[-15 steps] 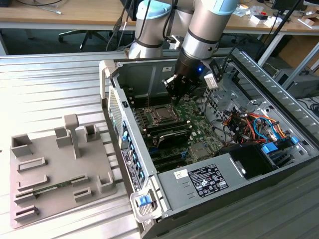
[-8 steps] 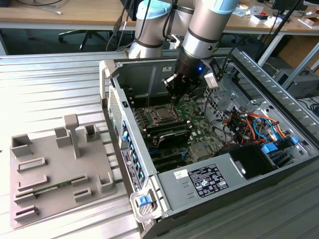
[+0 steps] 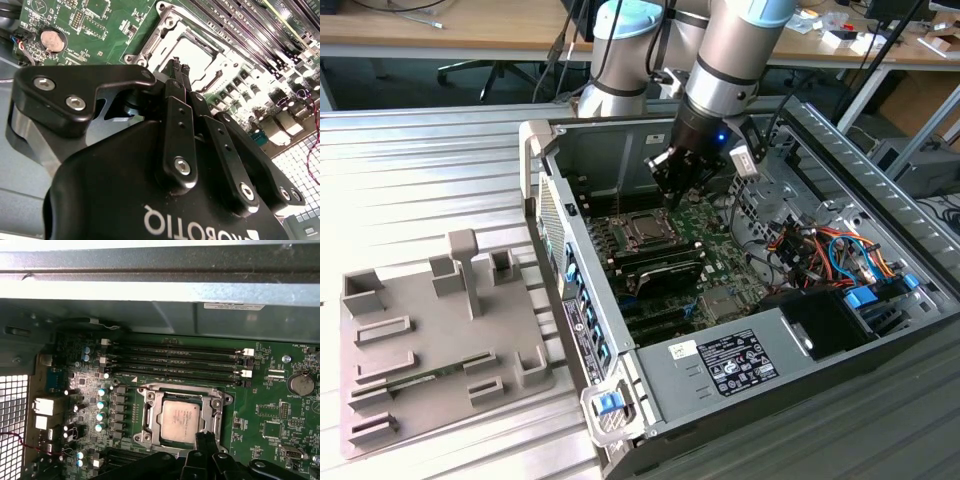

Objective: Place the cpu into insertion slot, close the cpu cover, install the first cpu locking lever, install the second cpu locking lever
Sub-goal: 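Install the first cpu locking lever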

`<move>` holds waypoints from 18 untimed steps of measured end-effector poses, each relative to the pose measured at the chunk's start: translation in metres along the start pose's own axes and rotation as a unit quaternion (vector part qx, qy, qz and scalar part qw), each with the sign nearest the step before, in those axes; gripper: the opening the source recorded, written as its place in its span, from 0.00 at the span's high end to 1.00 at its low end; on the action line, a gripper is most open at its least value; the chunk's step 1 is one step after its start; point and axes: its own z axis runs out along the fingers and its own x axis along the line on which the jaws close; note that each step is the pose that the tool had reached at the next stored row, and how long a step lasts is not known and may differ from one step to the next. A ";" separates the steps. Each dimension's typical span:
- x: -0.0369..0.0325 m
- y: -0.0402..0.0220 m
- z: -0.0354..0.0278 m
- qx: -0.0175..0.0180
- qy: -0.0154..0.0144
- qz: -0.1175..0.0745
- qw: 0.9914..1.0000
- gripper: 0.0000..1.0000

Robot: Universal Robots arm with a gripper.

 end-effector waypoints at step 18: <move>0.0019 0.0001 -0.0047 0.000 -0.001 0.000 1.000 0.89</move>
